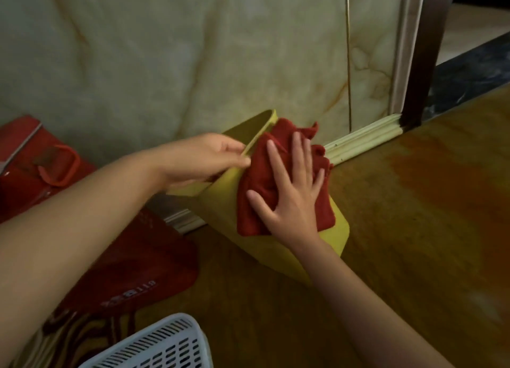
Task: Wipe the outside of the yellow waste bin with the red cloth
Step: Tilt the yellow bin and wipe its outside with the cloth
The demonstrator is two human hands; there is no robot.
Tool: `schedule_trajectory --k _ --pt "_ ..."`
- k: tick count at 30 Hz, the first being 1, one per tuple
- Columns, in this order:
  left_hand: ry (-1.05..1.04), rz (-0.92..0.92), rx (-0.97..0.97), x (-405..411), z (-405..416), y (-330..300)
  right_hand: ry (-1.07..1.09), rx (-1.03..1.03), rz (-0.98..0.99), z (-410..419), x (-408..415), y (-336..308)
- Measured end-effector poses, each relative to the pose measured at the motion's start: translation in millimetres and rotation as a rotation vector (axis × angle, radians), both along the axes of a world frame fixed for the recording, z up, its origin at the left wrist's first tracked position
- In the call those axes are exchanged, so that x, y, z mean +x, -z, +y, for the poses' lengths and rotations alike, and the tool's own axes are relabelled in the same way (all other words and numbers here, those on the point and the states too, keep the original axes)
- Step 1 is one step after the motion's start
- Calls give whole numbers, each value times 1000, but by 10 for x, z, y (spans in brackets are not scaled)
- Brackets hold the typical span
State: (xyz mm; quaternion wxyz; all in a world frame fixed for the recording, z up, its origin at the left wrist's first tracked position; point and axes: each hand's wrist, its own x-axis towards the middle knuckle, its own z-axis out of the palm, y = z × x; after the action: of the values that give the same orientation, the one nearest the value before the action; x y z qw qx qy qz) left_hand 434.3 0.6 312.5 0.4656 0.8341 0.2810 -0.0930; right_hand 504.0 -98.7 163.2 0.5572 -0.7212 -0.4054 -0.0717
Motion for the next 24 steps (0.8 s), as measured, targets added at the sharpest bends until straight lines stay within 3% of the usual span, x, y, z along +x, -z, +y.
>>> schedule_trajectory --k 1,3,4,5,9,14,17,20,24 --pt "116 85 119 -117 48 -13 7 -52 32 -13 53 18" --pt "303 257 618 -367 146 38 -15 -70 111 -24 111 53" --pt "304 254 789 -463 181 80 -29 -65 122 -21 113 53" --pt "271 196 841 -526 201 113 -39 -59 120 -9 107 39" --pt "253 -64 713 -471 47 103 -88 29 141 84 110 -53" --pt "134 -101 668 -367 -35 158 -287 118 200 208 55 194" --pt "64 -90 610 -319 -27 191 -220 40 214 25 67 805" --pt "-2 -62 535 -176 88 183 -79 -150 440 -181 27 1367" --pt "-56 -62 435 -50 250 168 10 -178 610 -79 -53 1346"
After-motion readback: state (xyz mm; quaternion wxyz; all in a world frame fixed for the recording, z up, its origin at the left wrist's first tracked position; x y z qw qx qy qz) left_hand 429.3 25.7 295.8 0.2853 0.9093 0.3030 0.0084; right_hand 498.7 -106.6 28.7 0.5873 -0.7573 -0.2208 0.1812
